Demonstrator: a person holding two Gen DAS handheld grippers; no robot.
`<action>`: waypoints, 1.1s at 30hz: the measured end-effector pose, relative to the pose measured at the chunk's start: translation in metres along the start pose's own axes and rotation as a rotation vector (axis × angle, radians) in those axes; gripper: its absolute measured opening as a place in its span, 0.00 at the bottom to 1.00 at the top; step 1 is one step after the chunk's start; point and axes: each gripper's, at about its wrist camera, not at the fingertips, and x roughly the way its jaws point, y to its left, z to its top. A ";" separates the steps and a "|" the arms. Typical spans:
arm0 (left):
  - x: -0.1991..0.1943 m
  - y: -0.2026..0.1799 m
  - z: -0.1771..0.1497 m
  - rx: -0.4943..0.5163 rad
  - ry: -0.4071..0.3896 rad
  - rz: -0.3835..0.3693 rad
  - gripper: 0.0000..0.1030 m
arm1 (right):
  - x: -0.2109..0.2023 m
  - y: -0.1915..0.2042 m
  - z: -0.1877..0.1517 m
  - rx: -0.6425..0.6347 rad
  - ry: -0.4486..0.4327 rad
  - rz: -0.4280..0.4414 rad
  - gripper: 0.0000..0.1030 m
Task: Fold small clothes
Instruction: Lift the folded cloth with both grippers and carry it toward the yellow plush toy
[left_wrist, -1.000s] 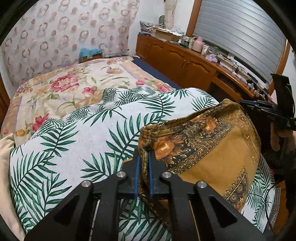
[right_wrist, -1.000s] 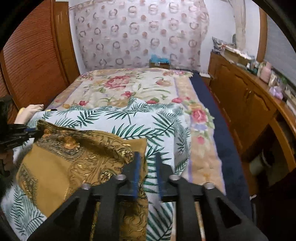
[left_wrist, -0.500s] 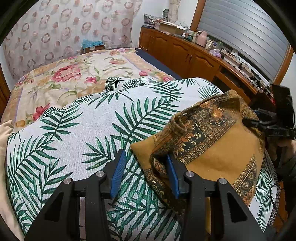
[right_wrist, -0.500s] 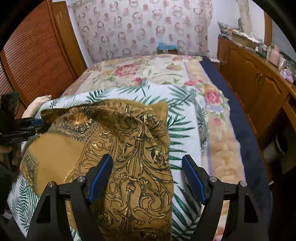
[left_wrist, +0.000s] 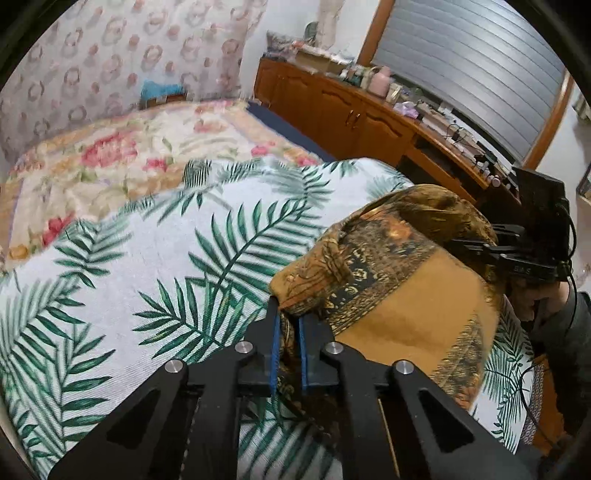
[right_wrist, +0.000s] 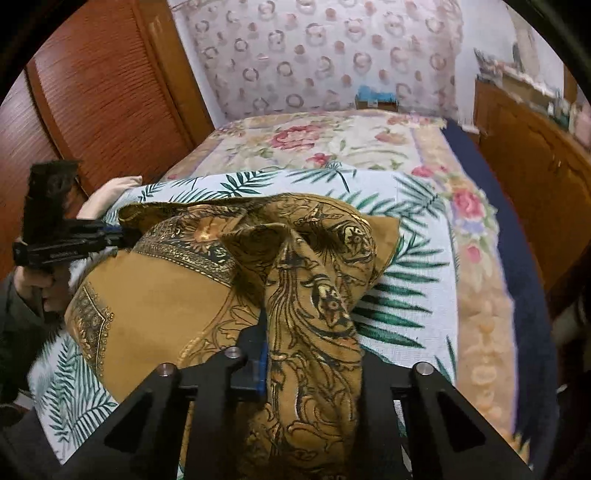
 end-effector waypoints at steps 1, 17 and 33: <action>-0.009 -0.004 0.000 0.008 -0.017 0.002 0.08 | -0.002 0.002 0.000 -0.008 -0.010 -0.012 0.18; -0.184 0.057 -0.047 -0.117 -0.367 0.241 0.08 | -0.022 0.133 0.104 -0.410 -0.255 0.024 0.17; -0.247 0.162 -0.171 -0.453 -0.452 0.418 0.08 | 0.133 0.311 0.240 -0.828 -0.171 0.210 0.17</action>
